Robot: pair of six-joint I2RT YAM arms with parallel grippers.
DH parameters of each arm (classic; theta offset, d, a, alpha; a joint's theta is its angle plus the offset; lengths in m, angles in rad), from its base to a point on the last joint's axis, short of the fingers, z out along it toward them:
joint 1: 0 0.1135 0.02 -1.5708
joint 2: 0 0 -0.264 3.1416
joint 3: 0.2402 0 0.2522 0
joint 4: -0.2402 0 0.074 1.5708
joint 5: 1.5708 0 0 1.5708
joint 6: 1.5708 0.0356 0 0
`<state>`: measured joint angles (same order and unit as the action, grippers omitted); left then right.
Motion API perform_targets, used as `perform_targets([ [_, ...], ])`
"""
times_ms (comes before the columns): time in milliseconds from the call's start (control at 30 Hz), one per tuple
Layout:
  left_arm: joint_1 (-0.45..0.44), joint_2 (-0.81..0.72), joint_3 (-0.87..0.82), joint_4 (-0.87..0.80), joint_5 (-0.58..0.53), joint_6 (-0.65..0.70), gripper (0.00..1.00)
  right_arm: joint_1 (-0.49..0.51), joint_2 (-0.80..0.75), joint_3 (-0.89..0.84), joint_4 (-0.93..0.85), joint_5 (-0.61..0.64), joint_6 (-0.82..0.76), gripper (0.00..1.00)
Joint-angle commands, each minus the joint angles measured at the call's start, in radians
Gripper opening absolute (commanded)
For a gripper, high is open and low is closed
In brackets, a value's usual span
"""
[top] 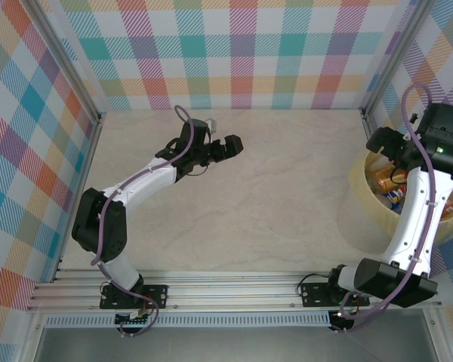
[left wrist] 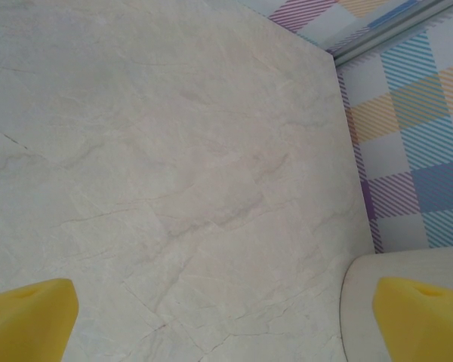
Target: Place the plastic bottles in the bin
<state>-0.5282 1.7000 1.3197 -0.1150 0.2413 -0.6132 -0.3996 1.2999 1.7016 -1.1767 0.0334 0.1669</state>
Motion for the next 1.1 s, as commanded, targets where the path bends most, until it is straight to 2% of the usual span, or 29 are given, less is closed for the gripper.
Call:
perform_targets([
  [0, -0.012, 0.013, 0.027, -0.023, -0.01, 0.015, 1.0, -0.004, 0.009, -0.02, -0.08, 0.192, 0.016, 0.96],
  [100, -0.013, 0.028, 0.037, -0.024, -0.002, 0.014, 1.0, -0.004, 0.002, -0.022, -0.102, 0.225, 0.01, 0.97],
  [233, -0.015, 0.034, 0.042, -0.022, 0.002, 0.01, 1.0, -0.004, -0.02, -0.032, -0.03, 0.095, -0.015, 0.97],
  [367, -0.014, 0.009, 0.034, -0.036, -0.026, 0.02, 1.0, 0.004, -0.023, 0.028, -0.001, -0.018, -0.026, 0.96],
  [567, -0.014, -0.071, 0.019, -0.085, -0.145, 0.06, 1.0, 0.114, -0.074, 0.072, 0.074, -0.088, -0.016, 0.97],
  [667, -0.013, -0.121, 0.003, -0.111, -0.217, 0.079, 1.0, 0.208, -0.079, 0.076, 0.113, -0.092, -0.022, 0.98],
  [767, -0.012, -0.188, -0.026, -0.144, -0.319, 0.091, 1.0, 0.317, -0.067, 0.058, 0.172, -0.121, -0.049, 0.98],
  [933, -0.007, -0.314, -0.078, -0.275, -0.62, 0.089, 1.0, 0.451, -0.063, -0.074, 0.418, -0.302, -0.055, 0.99],
  [1067, 0.021, -0.39, -0.113, -0.408, -0.836, 0.031, 1.0, 0.534, -0.044, -0.197, 0.619, -0.427, -0.058, 1.0],
])
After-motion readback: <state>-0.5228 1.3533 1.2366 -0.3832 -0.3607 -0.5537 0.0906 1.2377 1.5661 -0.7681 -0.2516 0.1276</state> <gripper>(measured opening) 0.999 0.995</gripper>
